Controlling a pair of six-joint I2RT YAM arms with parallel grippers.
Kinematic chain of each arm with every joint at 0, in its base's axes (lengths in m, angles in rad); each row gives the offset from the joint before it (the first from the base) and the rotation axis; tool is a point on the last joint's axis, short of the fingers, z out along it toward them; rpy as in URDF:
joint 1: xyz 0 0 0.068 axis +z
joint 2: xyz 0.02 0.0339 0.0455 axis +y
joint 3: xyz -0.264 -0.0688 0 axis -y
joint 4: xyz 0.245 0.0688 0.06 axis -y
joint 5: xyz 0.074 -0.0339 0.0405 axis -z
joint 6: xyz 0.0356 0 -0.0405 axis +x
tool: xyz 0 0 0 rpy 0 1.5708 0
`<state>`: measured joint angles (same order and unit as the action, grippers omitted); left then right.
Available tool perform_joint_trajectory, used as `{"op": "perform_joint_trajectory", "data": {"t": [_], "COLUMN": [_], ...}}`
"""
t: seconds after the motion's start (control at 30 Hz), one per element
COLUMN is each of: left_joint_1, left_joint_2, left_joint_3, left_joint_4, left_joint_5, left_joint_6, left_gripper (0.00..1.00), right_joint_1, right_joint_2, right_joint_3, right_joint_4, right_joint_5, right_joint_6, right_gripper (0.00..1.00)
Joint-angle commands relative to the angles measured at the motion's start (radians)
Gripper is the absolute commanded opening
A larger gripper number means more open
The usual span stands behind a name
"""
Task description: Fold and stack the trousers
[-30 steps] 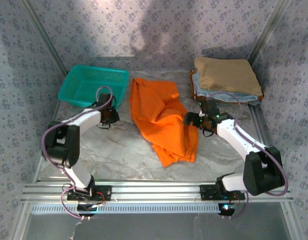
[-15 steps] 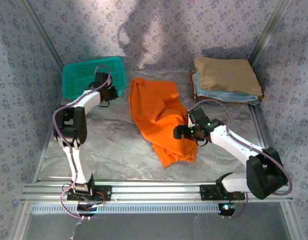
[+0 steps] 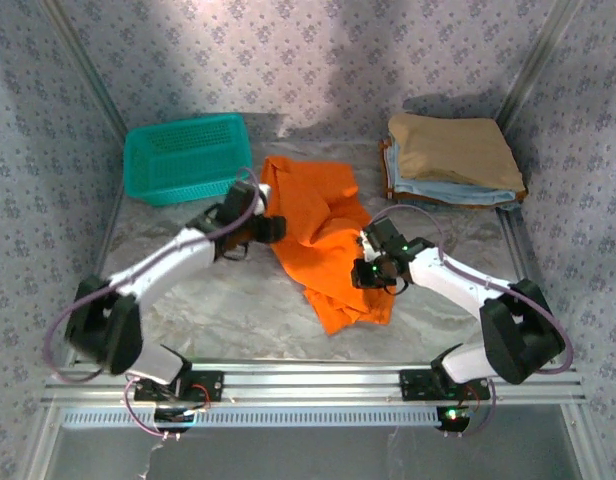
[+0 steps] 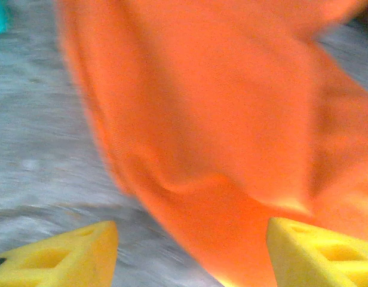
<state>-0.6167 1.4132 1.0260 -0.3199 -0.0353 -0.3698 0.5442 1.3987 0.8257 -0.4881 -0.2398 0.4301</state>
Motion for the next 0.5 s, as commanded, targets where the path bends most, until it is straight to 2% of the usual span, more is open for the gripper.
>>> {"op": "perform_joint_trajectory", "data": {"t": [0.0,0.1,0.17,0.27,0.43,0.47], "left_joint_1": [-0.181,-0.403,-0.509,-0.578,-0.584,-0.584], "left_joint_2": [-0.097,-0.183,-0.24,-0.305,-0.338,-0.341], "left_joint_3": [-0.118,-0.189,-0.254,-0.338,-0.358,-0.351], "left_joint_4": [-0.062,-0.059,0.008,0.079,0.072,0.058], "left_joint_5": [-0.118,-0.306,-0.369,-0.424,-0.46,-0.477], "left_joint_6": [-0.027,-0.043,-0.054,-0.071,-0.073,-0.076], "left_gripper": [0.63,0.63,0.62,0.6,0.65,0.66], "right_joint_1": [0.008,0.01,0.007,0.015,0.061,0.081], "right_joint_2": [-0.034,-0.026,0.02,0.121,0.329,0.377], "right_joint_3": [0.093,0.2,0.282,0.42,0.659,0.721], "right_joint_4": [-0.021,-0.021,-0.003,0.035,0.104,0.079], "right_joint_5": [-0.036,-0.054,-0.083,-0.119,-0.222,-0.233], "right_joint_6": [0.009,0.019,0.036,0.082,0.188,0.191], "right_gripper": [0.0,0.0,0.0,0.0,0.0,0.04]}}
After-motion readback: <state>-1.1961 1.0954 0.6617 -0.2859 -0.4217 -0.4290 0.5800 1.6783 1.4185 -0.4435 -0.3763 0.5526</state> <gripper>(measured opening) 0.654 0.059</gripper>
